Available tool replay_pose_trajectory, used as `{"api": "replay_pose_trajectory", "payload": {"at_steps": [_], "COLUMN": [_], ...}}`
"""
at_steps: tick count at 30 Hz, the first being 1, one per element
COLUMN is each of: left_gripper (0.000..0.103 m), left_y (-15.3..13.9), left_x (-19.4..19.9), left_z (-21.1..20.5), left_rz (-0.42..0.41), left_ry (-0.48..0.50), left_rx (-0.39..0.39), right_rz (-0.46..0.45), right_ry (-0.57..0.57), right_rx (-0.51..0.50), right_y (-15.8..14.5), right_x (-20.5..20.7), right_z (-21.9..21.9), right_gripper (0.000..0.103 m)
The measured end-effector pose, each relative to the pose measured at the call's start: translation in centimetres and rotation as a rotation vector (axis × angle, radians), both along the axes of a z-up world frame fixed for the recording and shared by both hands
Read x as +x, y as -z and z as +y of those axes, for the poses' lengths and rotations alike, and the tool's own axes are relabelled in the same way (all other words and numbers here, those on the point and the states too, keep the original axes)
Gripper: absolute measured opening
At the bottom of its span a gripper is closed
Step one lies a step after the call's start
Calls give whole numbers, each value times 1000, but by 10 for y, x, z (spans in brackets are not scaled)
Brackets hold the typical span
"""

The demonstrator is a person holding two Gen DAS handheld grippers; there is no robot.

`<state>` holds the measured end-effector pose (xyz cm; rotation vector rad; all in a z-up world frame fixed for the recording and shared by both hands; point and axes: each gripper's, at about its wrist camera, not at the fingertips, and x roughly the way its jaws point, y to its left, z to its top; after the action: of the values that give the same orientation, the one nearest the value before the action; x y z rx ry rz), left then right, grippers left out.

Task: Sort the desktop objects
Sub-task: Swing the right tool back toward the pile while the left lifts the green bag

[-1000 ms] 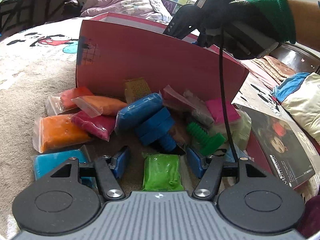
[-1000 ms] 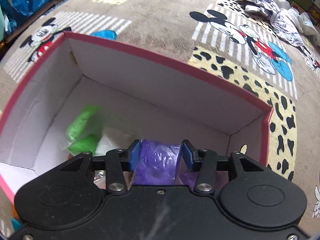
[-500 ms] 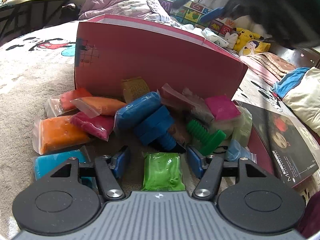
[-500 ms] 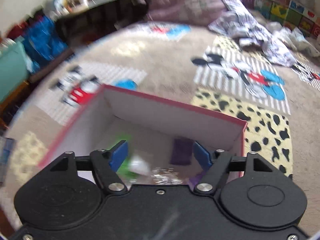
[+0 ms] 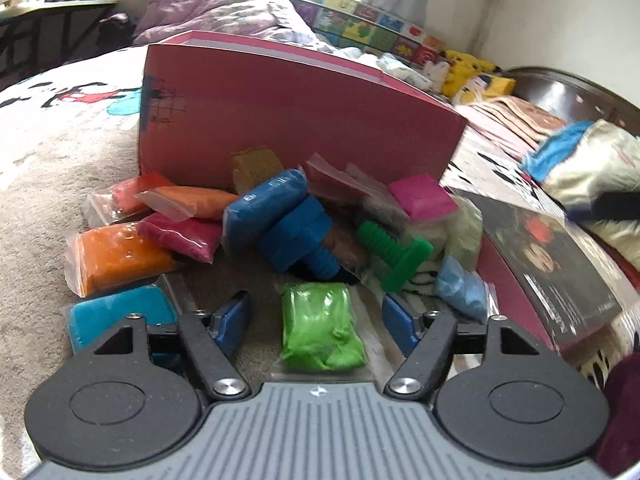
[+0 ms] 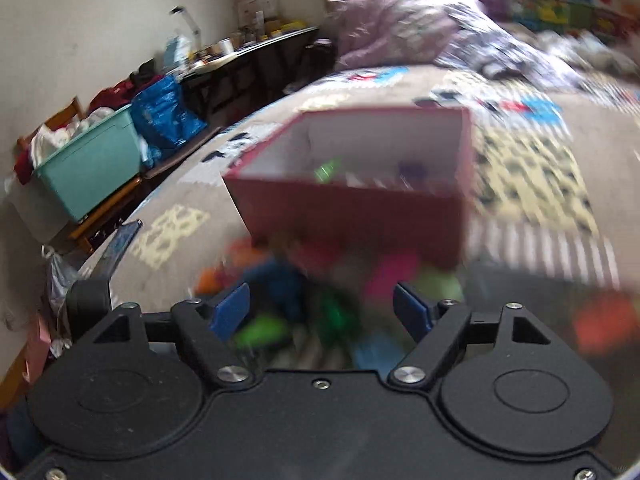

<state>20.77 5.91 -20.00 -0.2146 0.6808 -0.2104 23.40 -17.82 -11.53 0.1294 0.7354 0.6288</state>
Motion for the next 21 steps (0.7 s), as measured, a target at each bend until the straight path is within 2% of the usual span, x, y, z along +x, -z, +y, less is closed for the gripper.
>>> {"api": "replay_pose_trajectory", "payload": {"at_steps": [5, 7, 12, 15, 17, 18, 19, 21], "left_gripper": [74, 74, 74, 72, 63, 54, 46, 37], "left_y": [2, 3, 2, 1, 1, 0, 0, -1], "left_x": [-8, -9, -8, -7, -7, -7, -6, -5], "left_z": [7, 9, -6, -19, -26, -29, -31, -30], "left_rz": [-5, -6, -13, -19, -23, -24, -24, -19], "left_ry": [-25, -35, -45, -52, -58, -61, -66, -80], "left_rx": [-75, -98, -9, 75, 140, 171, 188, 196], "right_rz": [134, 106, 14, -5, 3, 6, 8, 13], "right_ry": [160, 165, 160, 155, 157, 161, 164, 170], "right_rx": [197, 243, 347, 348, 356, 363, 370, 383], "right_y": [65, 68, 71, 73, 75, 76, 77, 78], "right_x": [-32, -40, -56, -58, -57, -57, -57, -57], "right_z": [-57, -63, -74, -73, -75, -77, -79, -83], "right_gripper": [81, 81, 82, 82, 82, 82, 82, 82]}}
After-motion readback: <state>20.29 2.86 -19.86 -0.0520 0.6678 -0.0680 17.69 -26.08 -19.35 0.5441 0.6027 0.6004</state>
